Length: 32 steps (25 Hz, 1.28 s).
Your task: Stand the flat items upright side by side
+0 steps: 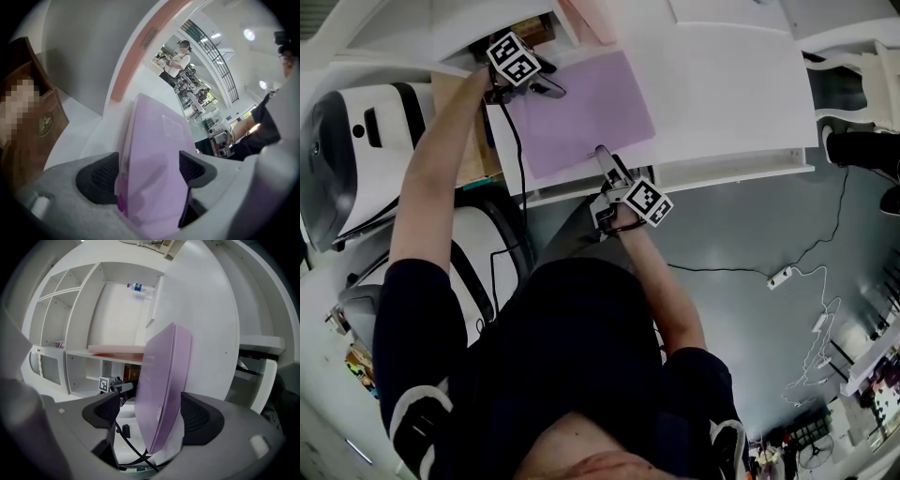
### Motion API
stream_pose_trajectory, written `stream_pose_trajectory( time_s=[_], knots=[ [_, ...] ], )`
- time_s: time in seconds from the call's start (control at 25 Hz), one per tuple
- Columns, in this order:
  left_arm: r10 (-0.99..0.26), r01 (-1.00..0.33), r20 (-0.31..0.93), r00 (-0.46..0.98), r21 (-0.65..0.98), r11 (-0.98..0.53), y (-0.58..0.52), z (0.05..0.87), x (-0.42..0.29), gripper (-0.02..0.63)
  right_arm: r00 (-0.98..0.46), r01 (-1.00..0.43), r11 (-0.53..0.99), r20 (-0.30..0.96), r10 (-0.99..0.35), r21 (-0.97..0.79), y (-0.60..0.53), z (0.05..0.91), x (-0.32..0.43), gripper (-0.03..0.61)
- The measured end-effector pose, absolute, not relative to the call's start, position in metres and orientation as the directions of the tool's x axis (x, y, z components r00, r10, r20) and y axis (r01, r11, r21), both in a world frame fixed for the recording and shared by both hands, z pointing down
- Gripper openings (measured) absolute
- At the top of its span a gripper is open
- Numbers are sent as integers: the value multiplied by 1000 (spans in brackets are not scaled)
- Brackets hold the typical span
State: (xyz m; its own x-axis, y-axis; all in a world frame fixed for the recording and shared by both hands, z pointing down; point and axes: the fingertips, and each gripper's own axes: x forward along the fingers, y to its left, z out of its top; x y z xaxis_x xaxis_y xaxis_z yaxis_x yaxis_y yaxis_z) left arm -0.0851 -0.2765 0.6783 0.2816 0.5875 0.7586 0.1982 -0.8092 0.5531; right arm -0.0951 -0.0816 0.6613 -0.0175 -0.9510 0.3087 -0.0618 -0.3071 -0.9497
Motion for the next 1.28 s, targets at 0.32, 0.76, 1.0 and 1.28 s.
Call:
stream_pose_trajectory(
  time_s=[0.32,0.76,1.0,1.28],
  knots=[
    [633,236,750,190,591,-771,-265,692,-79,420,23,7,-285,285,-958,-959,-83,678,-94,386],
    [656,280,747,106,611,-741,-251,700,-81,419,38,-3,-276,275,-961,-961,-89,681,-93,379],
    [649,295,755,95,601,-743,-248,699,-82,424,46,6,-273,273,-961,-962,-90,681,-92,368],
    [648,310,756,94,596,-741,-245,699,-84,436,18,-11,-276,276,-961,-961,-88,684,-95,313]
  ],
)
